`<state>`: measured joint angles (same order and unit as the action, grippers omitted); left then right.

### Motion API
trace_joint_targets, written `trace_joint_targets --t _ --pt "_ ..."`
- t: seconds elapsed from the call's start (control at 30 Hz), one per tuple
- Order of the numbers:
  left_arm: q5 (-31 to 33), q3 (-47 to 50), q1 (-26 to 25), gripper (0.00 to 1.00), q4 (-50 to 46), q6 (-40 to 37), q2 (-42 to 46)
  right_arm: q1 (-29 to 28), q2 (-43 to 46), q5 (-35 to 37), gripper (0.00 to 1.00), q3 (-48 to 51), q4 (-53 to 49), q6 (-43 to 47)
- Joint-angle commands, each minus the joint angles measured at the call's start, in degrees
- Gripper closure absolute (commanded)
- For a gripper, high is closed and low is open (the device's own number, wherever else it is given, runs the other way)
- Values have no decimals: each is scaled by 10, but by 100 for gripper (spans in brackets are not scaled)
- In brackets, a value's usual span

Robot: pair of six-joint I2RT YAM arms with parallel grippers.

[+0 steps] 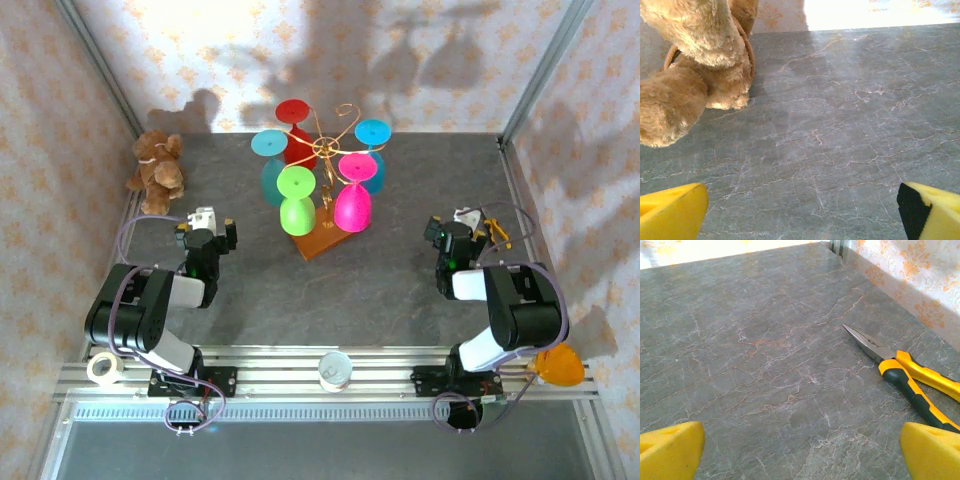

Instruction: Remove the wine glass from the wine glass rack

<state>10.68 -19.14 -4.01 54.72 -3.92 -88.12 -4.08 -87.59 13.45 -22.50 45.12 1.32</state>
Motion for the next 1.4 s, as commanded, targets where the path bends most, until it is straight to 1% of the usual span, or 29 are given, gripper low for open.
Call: trace_joint_targets --t 0.0,0.73,0.8,1.03,1.07,1.1,1.13,1.17,1.2,1.23,1.27,1.33,1.37 --pt "-3 -9 4 0 15 10 1 2 3 5 0 -7 14 -7" --pt "-4 -13 5 0 14 12 1 2 2 5 0 -7 12 -7" --pt "-9 -16 8 0 -5 14 0 2 2 5 0 -8 11 -8" --pt "-15 -20 13 0 -15 18 1 2 3 5 0 -8 12 -7" --pt "-13 -20 14 1 -14 19 2 2 3 5 1 -7 13 -6" --pt "8 -20 13 3 -11 22 5 2 4 5 5 -5 16 -6" --pt "41 -21 10 6 -27 33 22 2 7 21 7 -6 13 -12" --pt "58 -23 10 8 -54 39 47 3 19 29 7 -10 -13 -22" --pt "66 -27 10 11 -85 41 73 4 19 25 8 -10 -5 -19" --pt "76 -37 9 17 -124 42 101 4 15 26 12 -7 4 -16" --pt "94 -51 7 20 -166 49 127 4 20 25 14 -11 -12 -19" --pt "113 -78 7 20 -239 74 164 3 16 24 14 -10 -4 -18" --pt "111 -94 7 20 -276 86 180 4 20 21 14 -11 -8 -17"
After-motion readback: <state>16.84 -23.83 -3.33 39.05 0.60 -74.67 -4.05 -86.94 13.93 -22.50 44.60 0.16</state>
